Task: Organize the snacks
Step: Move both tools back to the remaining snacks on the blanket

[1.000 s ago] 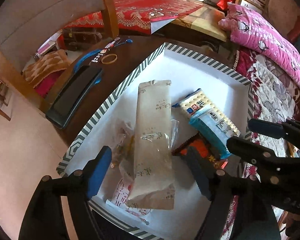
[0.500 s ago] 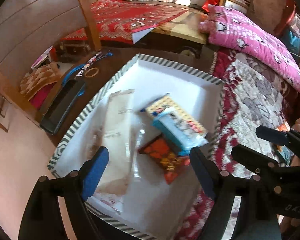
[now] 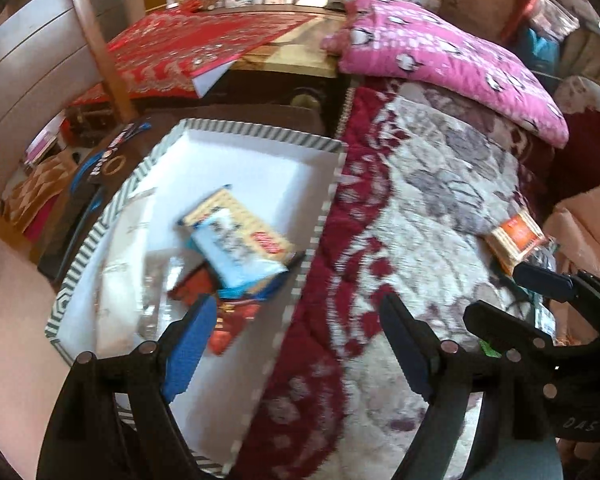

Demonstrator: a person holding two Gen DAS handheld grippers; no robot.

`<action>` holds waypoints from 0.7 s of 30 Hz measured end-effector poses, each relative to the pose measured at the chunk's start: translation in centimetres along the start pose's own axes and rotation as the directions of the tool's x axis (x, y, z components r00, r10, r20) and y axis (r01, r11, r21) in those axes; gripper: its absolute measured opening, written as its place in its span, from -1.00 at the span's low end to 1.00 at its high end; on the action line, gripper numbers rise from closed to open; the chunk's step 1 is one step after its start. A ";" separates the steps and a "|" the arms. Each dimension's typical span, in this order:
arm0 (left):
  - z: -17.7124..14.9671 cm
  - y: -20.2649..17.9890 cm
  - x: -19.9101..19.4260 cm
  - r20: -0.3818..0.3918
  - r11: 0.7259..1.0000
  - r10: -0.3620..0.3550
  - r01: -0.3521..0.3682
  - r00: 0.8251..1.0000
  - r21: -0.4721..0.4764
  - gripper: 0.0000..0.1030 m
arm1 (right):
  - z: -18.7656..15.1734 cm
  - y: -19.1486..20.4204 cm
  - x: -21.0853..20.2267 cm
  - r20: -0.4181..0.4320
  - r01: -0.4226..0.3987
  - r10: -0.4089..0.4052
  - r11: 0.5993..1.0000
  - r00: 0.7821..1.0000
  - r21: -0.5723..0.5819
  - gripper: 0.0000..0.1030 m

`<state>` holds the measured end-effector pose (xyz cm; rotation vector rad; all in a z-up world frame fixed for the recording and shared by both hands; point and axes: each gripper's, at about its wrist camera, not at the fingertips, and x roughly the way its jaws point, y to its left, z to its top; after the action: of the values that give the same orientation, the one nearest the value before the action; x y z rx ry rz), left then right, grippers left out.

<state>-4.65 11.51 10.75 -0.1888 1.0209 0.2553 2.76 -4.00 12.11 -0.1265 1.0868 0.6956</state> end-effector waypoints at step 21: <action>-2.1 -11.4 1.1 -0.061 0.978 -0.097 0.107 0.993 0.180 0.60 | -6.7 -10.4 -5.8 0.002 0.127 -0.129 0.976 0.992 0.176 0.66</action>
<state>-2.44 0.20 9.15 -0.0810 1.0766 0.0623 2.00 -17.56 11.34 -0.0399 1.1122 0.4818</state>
